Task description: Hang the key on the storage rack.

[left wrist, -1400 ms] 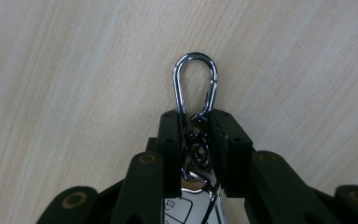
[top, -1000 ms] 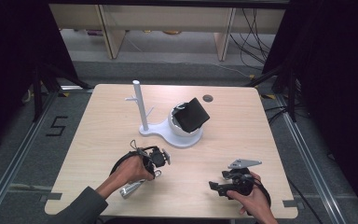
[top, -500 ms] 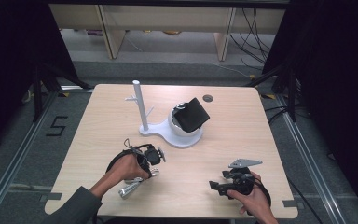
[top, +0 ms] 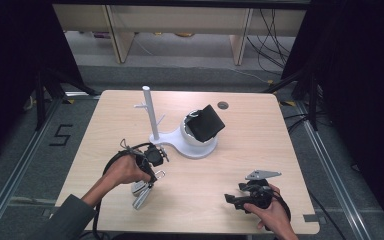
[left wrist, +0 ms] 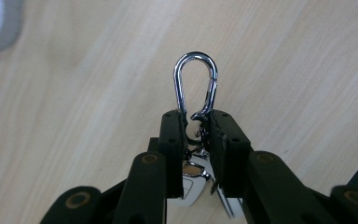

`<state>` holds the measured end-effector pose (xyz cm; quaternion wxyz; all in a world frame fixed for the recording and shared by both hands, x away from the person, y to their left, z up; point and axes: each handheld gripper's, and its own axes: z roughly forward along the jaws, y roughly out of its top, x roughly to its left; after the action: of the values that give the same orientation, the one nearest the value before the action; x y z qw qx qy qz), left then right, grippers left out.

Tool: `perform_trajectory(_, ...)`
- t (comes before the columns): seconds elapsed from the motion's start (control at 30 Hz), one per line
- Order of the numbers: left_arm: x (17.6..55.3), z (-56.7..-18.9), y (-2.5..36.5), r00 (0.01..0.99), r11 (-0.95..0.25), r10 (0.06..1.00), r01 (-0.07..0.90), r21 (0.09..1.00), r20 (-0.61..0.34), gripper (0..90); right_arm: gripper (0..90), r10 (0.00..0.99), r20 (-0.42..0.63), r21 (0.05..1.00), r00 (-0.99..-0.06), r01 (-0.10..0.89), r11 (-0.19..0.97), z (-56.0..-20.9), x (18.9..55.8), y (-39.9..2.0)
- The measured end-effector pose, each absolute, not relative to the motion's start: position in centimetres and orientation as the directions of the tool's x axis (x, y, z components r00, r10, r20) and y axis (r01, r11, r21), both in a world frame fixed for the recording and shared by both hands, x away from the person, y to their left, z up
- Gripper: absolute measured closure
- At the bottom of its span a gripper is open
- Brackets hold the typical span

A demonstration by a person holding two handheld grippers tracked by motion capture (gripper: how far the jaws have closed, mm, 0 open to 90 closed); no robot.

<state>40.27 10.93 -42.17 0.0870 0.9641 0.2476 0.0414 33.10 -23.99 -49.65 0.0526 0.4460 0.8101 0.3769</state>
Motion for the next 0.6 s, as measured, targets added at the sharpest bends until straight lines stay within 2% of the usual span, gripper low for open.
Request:
perform_trajectory(0.5, 41.5, -37.0, 14.4, 0.824, -0.812, 0.561, 0.531, 0.243, 0.073, 75.1, 25.4, 0.765, 0.261, 0.645, -0.589, 0.696, 0.315, -49.7, 33.2, -24.2)
perform_trajectory(0.6, 41.9, -36.2, 14.9, 0.815, -0.806, 0.574, 0.544, 0.231, 0.083, 75.1, 25.4, 0.763, 0.26, 0.645, -0.592, 0.695, 0.319, -49.7, 33.2, -24.2)
